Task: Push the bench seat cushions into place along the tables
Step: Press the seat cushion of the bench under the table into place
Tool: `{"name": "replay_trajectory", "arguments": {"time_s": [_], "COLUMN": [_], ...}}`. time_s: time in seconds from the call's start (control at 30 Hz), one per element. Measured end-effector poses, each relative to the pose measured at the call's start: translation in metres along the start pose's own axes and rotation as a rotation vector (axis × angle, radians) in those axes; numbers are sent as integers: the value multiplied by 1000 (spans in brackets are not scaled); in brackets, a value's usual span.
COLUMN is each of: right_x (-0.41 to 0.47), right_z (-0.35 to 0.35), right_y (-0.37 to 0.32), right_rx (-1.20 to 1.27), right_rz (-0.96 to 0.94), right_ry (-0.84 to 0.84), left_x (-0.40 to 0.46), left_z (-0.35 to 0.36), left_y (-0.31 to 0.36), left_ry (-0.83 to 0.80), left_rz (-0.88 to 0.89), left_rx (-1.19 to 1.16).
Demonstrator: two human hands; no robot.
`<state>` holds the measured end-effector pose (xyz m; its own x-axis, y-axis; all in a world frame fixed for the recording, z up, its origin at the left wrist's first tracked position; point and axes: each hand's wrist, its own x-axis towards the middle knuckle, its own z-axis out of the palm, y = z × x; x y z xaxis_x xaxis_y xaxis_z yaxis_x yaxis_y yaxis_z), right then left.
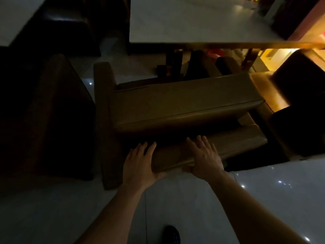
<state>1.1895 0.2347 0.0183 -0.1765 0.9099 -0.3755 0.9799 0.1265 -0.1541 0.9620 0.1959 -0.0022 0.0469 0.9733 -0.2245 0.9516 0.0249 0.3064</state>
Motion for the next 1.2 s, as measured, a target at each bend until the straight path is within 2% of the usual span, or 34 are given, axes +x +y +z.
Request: {"name": "replay_trajectory", "arguments": {"time_s": [0.27, 0.4, 0.97, 1.2], "right_x": [36, 40, 40, 33], "right_z": [9, 17, 26, 40], "right_y": [36, 31, 14, -29], "right_rx": [-39, -17, -107, -64], "right_rz": [-35, -23, 25, 36], "right_ry": [-124, -73, -60, -60], "left_x": [21, 21, 27, 18], "left_z": [27, 30, 31, 17], "left_y": [5, -4, -23, -68], "left_ry": [-25, -6, 18, 4], "left_rz": [-27, -34, 52, 72], "left_rx": [75, 61, 10, 14]}}
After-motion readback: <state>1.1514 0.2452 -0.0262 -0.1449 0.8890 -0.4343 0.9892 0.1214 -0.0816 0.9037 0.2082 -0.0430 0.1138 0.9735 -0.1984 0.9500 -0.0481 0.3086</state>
